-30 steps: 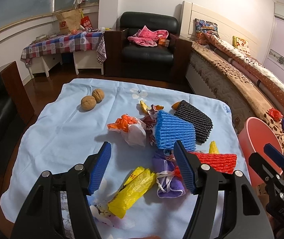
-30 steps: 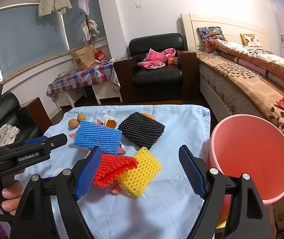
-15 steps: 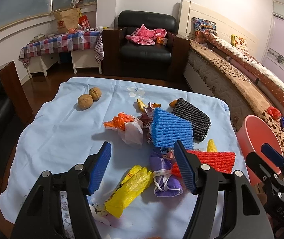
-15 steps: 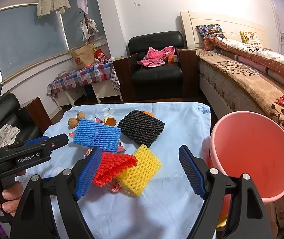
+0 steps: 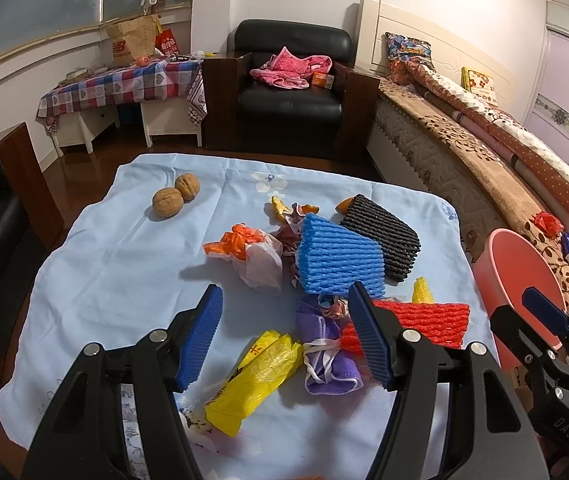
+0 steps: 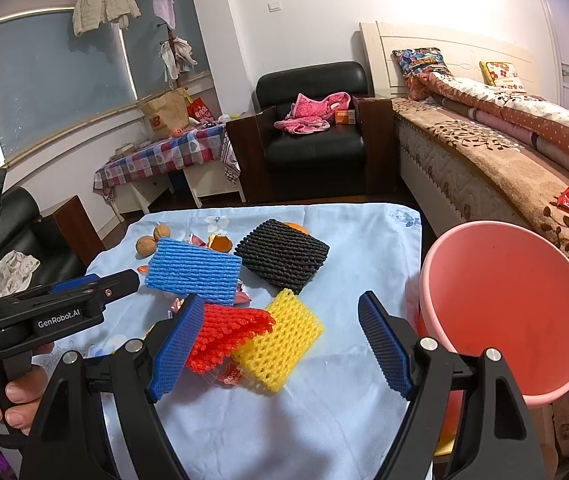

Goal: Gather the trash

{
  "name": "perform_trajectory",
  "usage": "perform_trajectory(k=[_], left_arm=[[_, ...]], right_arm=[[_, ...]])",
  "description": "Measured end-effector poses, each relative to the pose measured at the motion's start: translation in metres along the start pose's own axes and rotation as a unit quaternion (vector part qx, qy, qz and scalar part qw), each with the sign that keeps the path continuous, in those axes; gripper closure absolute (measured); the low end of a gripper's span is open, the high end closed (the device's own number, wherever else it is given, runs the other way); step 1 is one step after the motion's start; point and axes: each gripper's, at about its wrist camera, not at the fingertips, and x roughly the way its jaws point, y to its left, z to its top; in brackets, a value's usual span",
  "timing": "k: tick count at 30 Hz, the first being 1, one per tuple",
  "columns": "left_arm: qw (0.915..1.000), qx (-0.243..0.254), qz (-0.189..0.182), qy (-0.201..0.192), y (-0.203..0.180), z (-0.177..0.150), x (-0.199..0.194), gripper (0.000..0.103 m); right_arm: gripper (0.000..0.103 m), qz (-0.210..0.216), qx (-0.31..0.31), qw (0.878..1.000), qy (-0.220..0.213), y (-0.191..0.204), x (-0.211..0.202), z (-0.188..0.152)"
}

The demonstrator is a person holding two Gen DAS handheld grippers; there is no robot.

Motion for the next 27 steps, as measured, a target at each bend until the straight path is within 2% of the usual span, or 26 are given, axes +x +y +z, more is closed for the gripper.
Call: perform_trajectory(k=[19, 27], left_arm=[[0.9999, 0.002, -0.005, 0.009, -0.003, 0.001, 0.007, 0.038], [0.9987, -0.004, -0.050, 0.012, 0.009, 0.003, 0.010, 0.038]], right_arm=[[0.025, -0.001, 0.004, 1.000, 0.007, -0.003, 0.009, -0.007], [0.025, 0.003, 0.004, 1.000, 0.013, -0.006, 0.013, -0.002]])
